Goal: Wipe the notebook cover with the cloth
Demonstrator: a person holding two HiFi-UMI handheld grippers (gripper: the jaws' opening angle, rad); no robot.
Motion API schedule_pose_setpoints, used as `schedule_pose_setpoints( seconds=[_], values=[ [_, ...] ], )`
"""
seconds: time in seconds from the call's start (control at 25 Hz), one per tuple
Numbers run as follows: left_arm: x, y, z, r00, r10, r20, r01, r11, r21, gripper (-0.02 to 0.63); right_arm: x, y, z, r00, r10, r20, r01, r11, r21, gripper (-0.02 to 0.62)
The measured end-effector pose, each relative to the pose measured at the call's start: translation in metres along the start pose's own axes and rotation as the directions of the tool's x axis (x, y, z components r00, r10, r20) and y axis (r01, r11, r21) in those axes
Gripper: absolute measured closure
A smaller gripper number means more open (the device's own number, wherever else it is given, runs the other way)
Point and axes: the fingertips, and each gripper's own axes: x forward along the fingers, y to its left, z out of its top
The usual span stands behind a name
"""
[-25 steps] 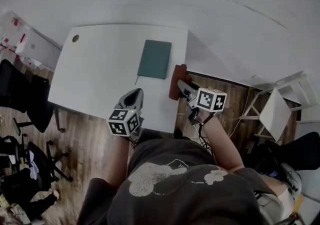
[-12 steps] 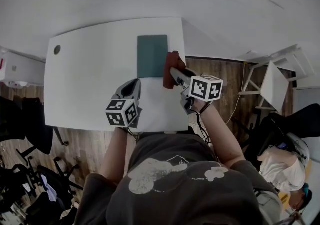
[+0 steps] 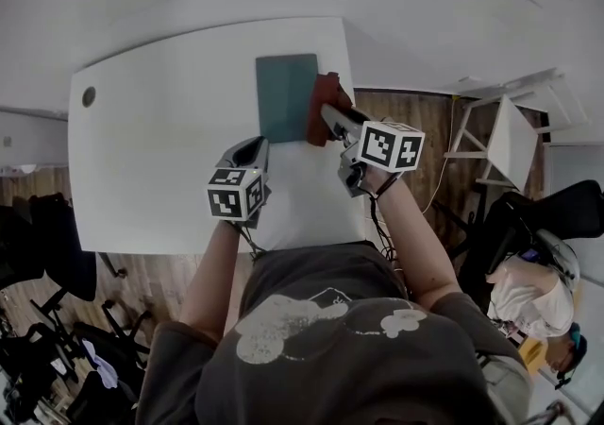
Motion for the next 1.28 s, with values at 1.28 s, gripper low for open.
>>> schedule_pose_setpoints(
  seconds=[1.28],
  values=[
    [0.052,0.026,-0.017,0.99,0.028,-0.142,-0.031,0.999,-0.02,0.598,0.138,0.014,0.026,0.986,0.054,-0.16,-0.058,0.998,-0.018,0.492]
  ],
)
